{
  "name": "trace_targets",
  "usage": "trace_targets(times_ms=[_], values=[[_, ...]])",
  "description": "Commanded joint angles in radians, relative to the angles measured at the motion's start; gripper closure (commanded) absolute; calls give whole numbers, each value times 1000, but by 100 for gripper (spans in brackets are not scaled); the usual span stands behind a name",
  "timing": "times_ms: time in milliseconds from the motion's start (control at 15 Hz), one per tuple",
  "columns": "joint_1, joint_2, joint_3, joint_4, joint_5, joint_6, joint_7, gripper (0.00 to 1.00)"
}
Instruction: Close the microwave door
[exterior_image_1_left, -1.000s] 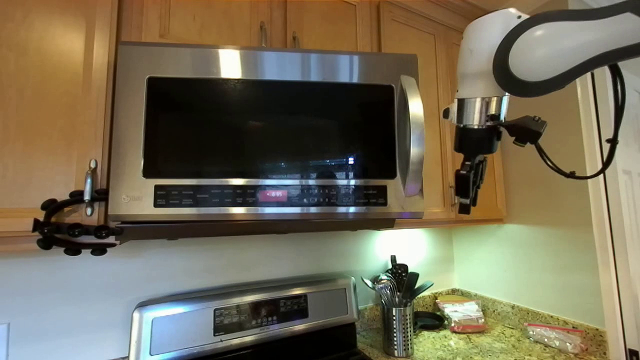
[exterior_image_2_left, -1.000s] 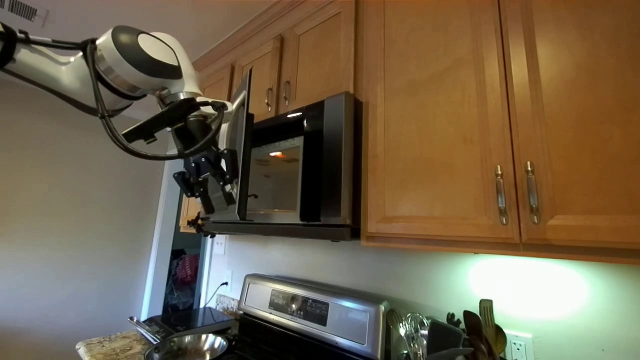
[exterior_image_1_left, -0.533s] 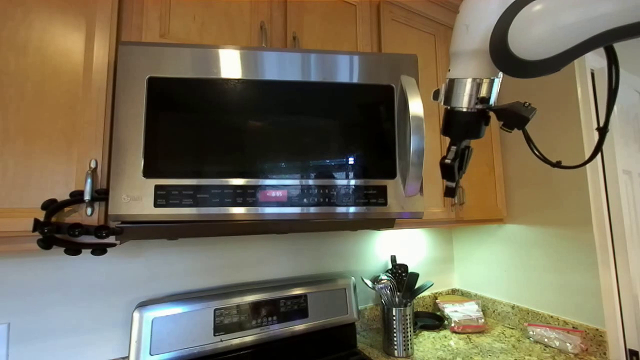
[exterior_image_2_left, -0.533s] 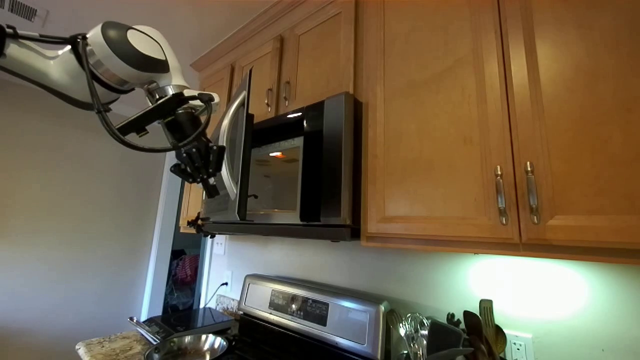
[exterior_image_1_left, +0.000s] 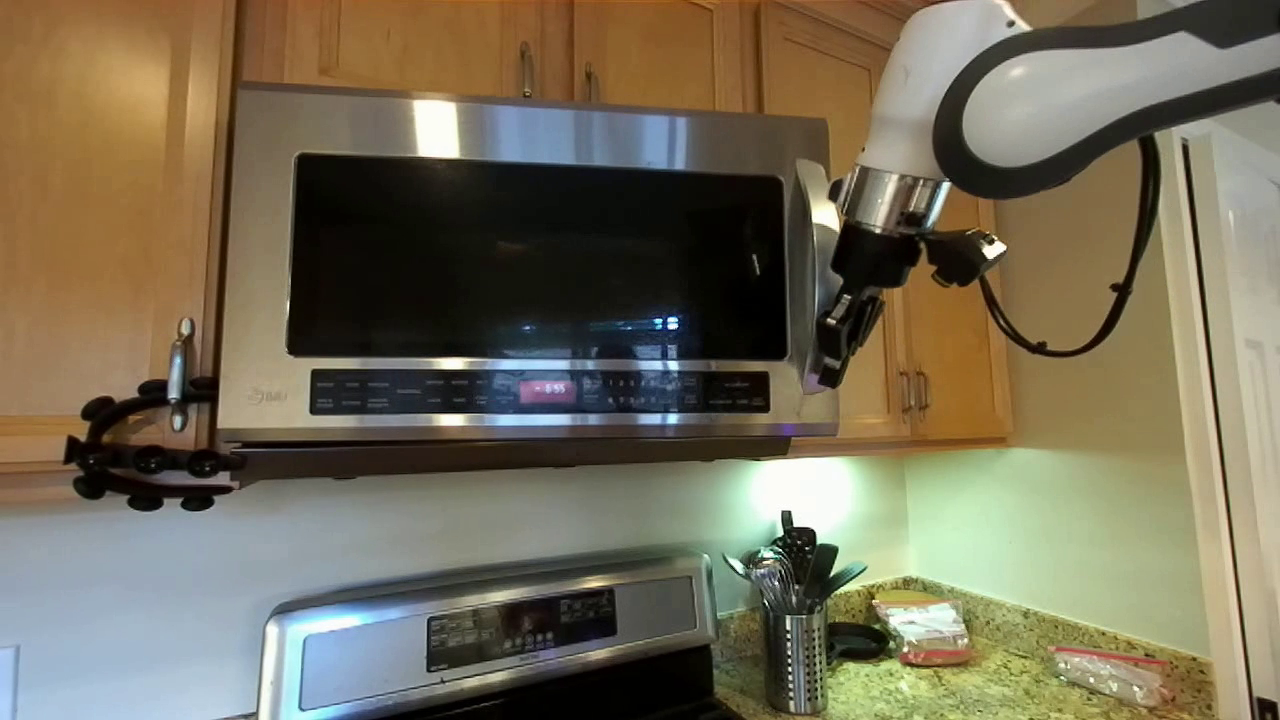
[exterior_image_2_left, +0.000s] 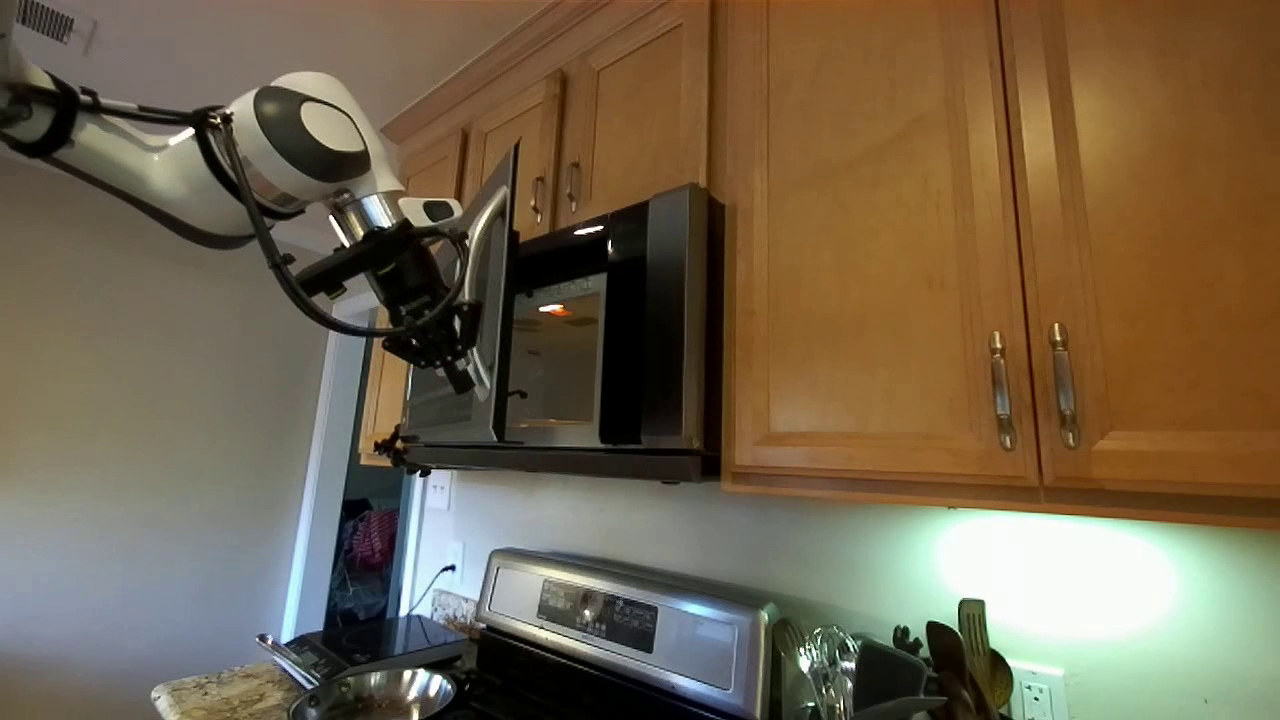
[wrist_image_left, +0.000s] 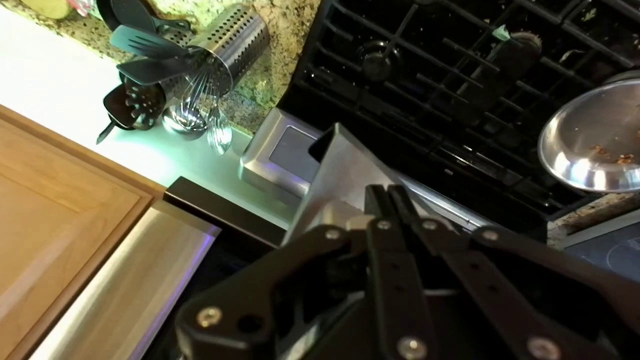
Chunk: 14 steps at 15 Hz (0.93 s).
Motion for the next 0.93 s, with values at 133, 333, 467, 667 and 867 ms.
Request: trace_targets(times_ms=[133, 333, 467, 667, 867], values=[[-9, 98, -39, 15, -27, 193, -19, 97], [-21, 174, -71, 33, -40, 311, -55, 97], [-34, 231, -93, 54, -54, 383, -92, 96], [-64, 321, -115, 101, -88, 460, -126, 96], [-87, 420, -138, 166, -98, 518, -150, 96]])
